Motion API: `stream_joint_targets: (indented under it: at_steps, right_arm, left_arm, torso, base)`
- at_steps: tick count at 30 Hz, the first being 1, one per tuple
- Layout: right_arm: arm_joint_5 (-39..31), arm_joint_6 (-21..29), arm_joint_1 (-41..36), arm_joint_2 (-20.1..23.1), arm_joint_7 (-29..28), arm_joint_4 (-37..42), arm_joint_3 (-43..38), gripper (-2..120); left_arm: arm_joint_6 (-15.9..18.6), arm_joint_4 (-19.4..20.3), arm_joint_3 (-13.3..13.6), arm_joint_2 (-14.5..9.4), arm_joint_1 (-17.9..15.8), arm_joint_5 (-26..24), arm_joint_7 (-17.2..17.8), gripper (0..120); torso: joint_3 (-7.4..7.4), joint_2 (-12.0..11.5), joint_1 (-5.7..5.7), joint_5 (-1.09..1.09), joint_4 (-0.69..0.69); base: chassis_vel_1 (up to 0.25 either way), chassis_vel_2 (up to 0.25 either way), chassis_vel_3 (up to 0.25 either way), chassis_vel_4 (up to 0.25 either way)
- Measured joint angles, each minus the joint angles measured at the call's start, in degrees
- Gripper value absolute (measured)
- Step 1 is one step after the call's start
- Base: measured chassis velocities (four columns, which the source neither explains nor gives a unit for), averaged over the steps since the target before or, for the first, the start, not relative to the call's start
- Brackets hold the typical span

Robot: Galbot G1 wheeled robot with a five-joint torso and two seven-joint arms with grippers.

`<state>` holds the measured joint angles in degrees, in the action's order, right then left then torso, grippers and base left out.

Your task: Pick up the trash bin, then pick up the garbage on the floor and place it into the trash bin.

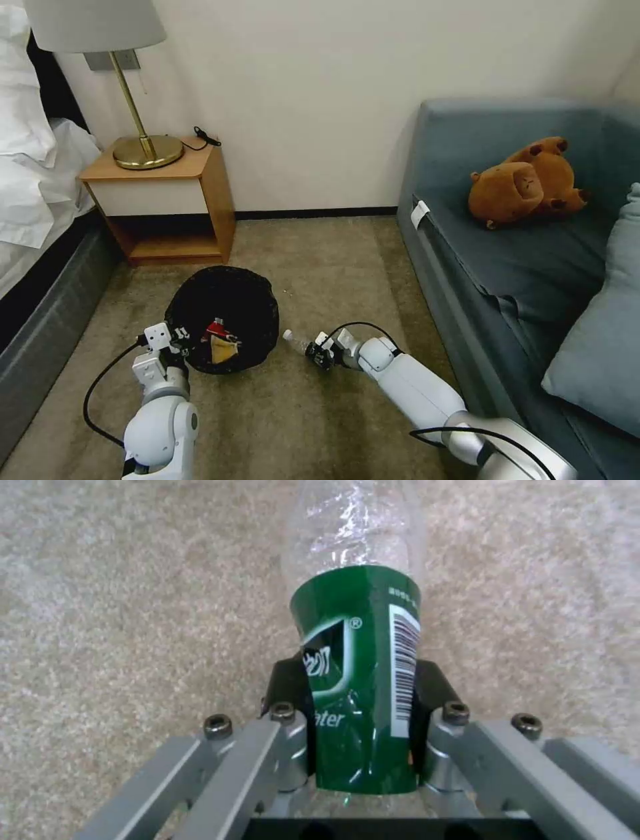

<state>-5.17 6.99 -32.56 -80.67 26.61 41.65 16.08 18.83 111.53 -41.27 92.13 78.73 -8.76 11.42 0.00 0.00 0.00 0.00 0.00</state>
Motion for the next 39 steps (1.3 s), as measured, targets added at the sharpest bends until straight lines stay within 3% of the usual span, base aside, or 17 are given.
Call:
stream_joint_targets:
  at_steps: [10,19,21,24,29,39]
  right_arm:
    - [-3.8,2.5,-1.8,4.5,-1.2,9.7,-4.1,20]
    - [-6.8,1.0,-4.5,5.5,-4.9,14.8,-10.2,20]
    - [-9.0,-0.5,-6.3,5.5,-9.3,18.4,-11.7,20]
    - [-9.6,-1.0,-6.7,5.5,-10.5,19.2,-12.0,20]
    - [-13.8,-4.1,-10.1,4.1,-17.7,25.5,-13.6,20]
    - [-16.5,-7.2,-14.3,3.4,-23.7,34.9,-13.7,20]
  left_arm:
    - [0.0,-1.3,-0.3,0.0,-1.4,-1.2,-0.1,3]
    - [0.3,-2.3,-0.4,0.0,-2.6,-1.7,-0.1,3]
    - [0.3,-2.9,0.0,0.0,-2.8,-1.6,-0.2,3]
    - [0.3,-2.9,0.1,0.0,-2.8,-1.6,-0.2,3]
    - [0.1,-3.0,0.2,0.0,-2.2,-1.6,-0.3,3]
    - [-0.1,-2.8,0.2,0.0,-1.8,-1.7,-0.4,3]
  torso:
    - [0.0,0.0,0.0,0.01,0.0]
    - [0.0,0.0,0.0,0.0,-0.01]
    - [0.0,0.0,0.0,0.0,-0.01]
    - [0.0,0.0,0.0,-0.01,-0.01]
    - [0.0,0.0,0.0,0.0,0.0]
    - [0.0,0.0,0.0,0.0,0.0]
  base:
    - [0.0,0.0,0.0,0.0]
    - [0.0,0.0,0.0,0.0]
    - [0.0,0.0,0.0,0.0]
    - [0.0,0.0,0.0,0.0]
    - [0.0,0.0,0.0,0.0]
    - [0.0,0.0,0.0,0.0]
